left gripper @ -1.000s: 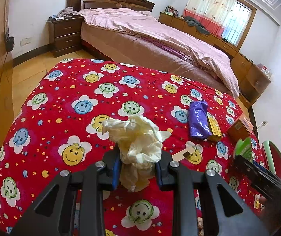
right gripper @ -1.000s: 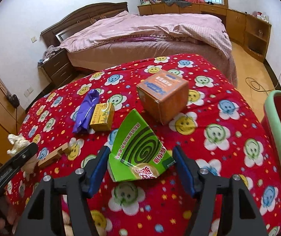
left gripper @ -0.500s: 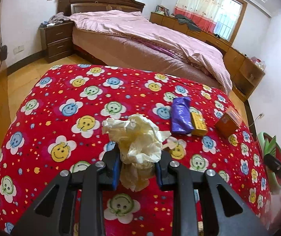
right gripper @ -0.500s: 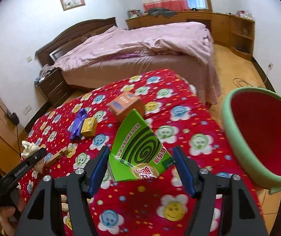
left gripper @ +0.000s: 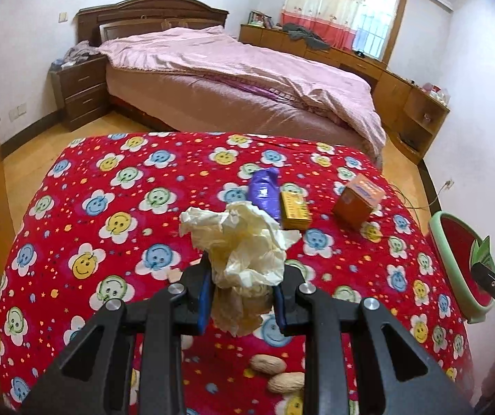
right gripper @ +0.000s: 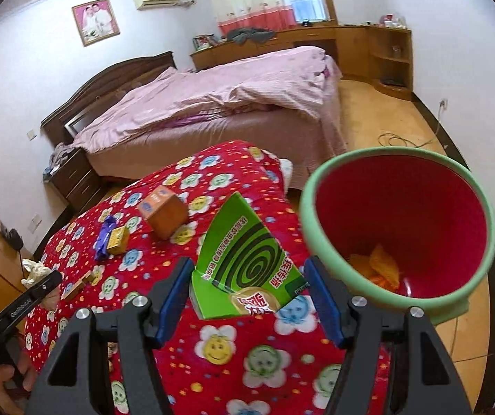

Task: Collect trash
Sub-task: 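Carry the green box and white tissue in both tools over the bin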

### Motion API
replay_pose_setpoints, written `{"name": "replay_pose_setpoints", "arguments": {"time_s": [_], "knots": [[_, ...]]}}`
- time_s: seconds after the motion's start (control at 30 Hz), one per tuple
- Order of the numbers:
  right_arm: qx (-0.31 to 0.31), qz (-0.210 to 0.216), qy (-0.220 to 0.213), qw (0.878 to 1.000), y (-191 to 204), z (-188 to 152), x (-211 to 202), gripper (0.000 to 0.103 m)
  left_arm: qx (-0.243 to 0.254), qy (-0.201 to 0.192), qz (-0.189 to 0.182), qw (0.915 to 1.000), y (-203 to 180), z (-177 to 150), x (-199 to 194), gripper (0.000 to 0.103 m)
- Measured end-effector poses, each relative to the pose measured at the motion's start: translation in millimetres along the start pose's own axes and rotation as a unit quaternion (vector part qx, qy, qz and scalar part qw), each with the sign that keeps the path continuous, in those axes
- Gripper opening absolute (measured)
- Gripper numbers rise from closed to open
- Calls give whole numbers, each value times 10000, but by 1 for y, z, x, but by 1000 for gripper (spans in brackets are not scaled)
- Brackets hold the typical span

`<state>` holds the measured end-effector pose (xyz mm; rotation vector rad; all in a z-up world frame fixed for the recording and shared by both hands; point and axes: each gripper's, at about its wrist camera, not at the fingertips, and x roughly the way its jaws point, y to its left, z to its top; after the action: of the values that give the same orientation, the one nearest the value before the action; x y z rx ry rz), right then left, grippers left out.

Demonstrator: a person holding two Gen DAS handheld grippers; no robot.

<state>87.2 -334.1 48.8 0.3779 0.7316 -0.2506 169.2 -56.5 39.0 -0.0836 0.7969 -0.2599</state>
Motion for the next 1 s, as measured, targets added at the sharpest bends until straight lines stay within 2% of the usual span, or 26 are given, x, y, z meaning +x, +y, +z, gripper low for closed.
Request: {"name": "replay_pose_setpoints", "arguments": {"time_s": [0.57, 1.0], "knots": [[435, -61, -208, 9988, -61, 0, -22, 68, 732, 26, -224, 9971, -82, -1, -9, 28], [847, -256, -332, 9955, -118, 7, -24, 68, 1500, 214, -715, 9859, -176, -5, 1, 28]]}}
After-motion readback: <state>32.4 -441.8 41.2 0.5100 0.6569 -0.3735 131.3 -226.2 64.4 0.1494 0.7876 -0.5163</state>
